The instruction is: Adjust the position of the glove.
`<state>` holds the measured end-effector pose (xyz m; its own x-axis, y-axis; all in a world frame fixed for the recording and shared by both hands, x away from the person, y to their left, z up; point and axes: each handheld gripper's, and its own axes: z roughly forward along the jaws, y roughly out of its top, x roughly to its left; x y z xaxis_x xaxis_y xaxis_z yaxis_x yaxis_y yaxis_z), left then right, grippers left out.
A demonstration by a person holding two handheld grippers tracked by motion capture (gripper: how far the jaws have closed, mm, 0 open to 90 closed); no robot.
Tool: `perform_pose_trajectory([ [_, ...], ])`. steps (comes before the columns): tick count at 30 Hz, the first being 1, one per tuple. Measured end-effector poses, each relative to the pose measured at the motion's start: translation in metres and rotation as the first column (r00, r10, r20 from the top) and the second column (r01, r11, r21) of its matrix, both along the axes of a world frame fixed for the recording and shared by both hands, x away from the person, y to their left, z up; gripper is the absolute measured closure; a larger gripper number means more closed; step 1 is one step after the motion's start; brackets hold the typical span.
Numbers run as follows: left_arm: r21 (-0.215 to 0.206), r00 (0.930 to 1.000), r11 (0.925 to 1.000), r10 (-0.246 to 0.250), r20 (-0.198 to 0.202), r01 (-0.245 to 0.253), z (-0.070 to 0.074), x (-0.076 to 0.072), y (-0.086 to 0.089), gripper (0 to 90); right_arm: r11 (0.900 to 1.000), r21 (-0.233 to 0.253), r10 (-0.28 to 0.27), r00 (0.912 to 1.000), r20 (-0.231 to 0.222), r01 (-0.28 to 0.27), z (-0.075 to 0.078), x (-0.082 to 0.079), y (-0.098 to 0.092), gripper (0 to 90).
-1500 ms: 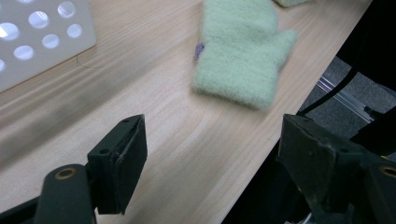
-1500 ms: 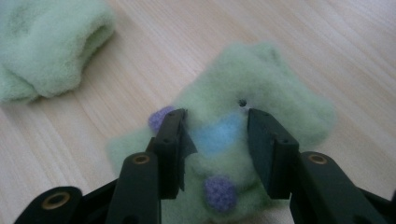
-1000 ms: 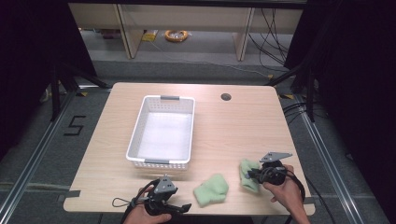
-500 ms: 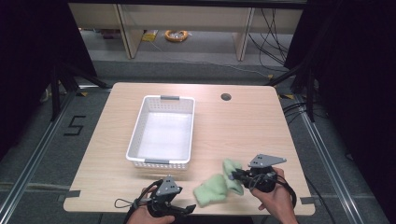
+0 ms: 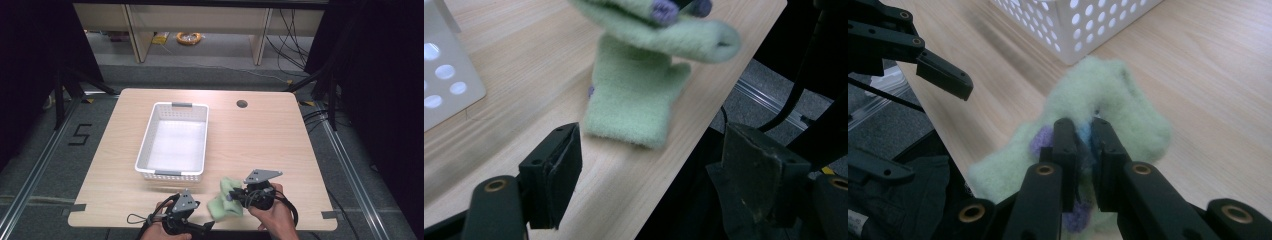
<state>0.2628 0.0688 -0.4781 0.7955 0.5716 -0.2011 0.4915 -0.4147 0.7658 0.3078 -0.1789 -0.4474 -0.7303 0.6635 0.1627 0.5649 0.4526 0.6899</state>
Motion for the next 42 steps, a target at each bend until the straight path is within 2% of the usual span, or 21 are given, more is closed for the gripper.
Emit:
perform_pose_trajectory([
  [1,0.005,0.9998,0.9999,0.012,-0.015,-0.012,-0.001,0.000,-0.001,24.0,1.000,-0.004,0.006,0.9999,-0.008,-0.006,-0.002,0.001,0.002,83.4],
  [3,0.002,1.0000,1.0000,0.004,0.001,-0.004,-0.002,0.001,-0.002,24.7,1.000,-0.002,0.001,0.9999,-0.013,-0.001,-0.008,0.004,0.008,83.2],
  [10,0.034,1.0000,0.9994,-0.008,-0.006,0.008,-0.011,0.006,-0.010,32.2,1.000,-0.002,0.000,0.9968,-0.080,0.000,-0.028,0.009,0.024,80.9],
  [11,0.023,1.0000,0.9997,-0.003,-0.009,0.003,-0.012,0.005,-0.012,32.2,1.000,-0.002,0.000,0.9968,-0.080,0.000,-0.028,0.009,0.024,80.9],
  [12,0.066,0.9994,0.9973,-0.033,0.011,0.032,-0.011,0.008,-0.011,32.9,1.000,0.000,0.000,0.9968,-0.080,0.000,-0.028,0.009,0.024,80.4],
  [13,0.043,0.9999,0.9989,-0.017,-0.002,0.017,-0.013,0.007,-0.014,33.5,1.000,-0.001,0.003,0.9967,-0.082,-0.003,-0.029,0.009,0.024,79.5],
  [17,0.064,0.9992,0.9973,-0.038,0.014,0.037,-0.014,0.009,-0.019,38.4,1.000,0.025,0.011,0.9960,-0.089,-0.009,-0.028,0.009,0.023,69.7],
  [21,0.095,0.9976,0.9938,-0.062,0.030,0.059,-0.015,0.010,-0.024,44.2,0.999,0.032,0.023,0.9994,-0.027,-0.022,-0.010,0.014,0.006,62.5],
  [25,0.104,0.9967,0.9921,-0.074,0.035,0.070,-0.016,0.010,-0.029,47.5,1.000,0.016,0.015,0.9999,-0.006,-0.015,-0.005,0.026,-0.007,62.3],
  [26,0.120,0.9962,0.9903,-0.076,0.042,0.071,-0.016,0.011,-0.029,48.3,1.000,0.013,0.010,0.9999,-0.008,-0.010,-0.006,0.029,-0.009,62.2],
  [27,0.097,0.9968,0.9930,-0.071,0.036,0.067,-0.016,0.010,-0.030,50.5,1.000,-0.002,0.019,0.9998,-0.010,-0.019,-0.010,0.037,-0.011,62.0],
  [28,0.117,0.9947,0.9899,-0.087,0.055,0.080,-0.016,0.013,-0.029,50.5,1.000,-0.002,0.019,0.9998,-0.010,-0.019,-0.010,0.037,-0.011,62.0],
  [29,0.105,0.9969,0.9927,-0.063,0.046,0.058,-0.017,0.013,-0.030,52.1,1.000,-0.013,0.023,0.9996,-0.016,-0.023,-0.012,0.040,-0.011,62.0],
  [30,0.126,0.9959,0.9900,-0.072,0.054,0.065,-0.017,0.014,-0.029,57.3,0.999,-0.008,0.046,0.9983,-0.037,-0.046,-0.016,0.046,-0.009,62.0],
  [32,0.121,0.9949,0.9901,-0.079,0.061,0.072,-0.016,0.014,-0.028,62.1,0.997,-0.016,0.070,0.9960,-0.055,-0.071,-0.018,0.051,-0.006,61.8],
  [34,0.125,0.9941,0.9887,-0.090,0.059,0.083,-0.017,0.015,-0.028,64.2,0.997,-0.017,0.076,0.9951,-0.063,-0.078,-0.019,0.054,-0.004,62.0],
  [35,0.137,0.9921,0.9869,-0.097,0.080,0.086,-0.017,0.016,-0.027,66.5,0.997,-0.020,0.072,0.9954,-0.064,-0.073,-0.022,0.057,-0.001,62.7],
  [36,0.120,0.9946,0.9901,-0.081,0.065,0.073,-0.018,0.015,-0.028,69.1,0.997,-0.018,0.073,0.9938,-0.084,-0.075,-0.024,0.060,0.001,63.5],
  [40,0.153,0.9905,0.9853,-0.093,0.101,0.077,-0.018,0.013,-0.028,80.7,0.998,-0.002,0.065,0.9904,-0.122,-0.065,-0.028,0.062,0.001,79.0],
  [41,0.121,0.9929,0.9905,-0.076,0.091,0.065,-0.018,0.012,-0.029,84.7,0.997,0.018,0.079,0.9921,-0.098,-0.077,-0.027,0.061,-0.001,81.8],
  [42,0.145,0.9892,0.9863,-0.095,0.112,0.078,-0.015,0.013,-0.027,84.7,0.997,0.018,0.079,0.9921,-0.098,-0.077,-0.027,0.061,-0.001,81.8],
])
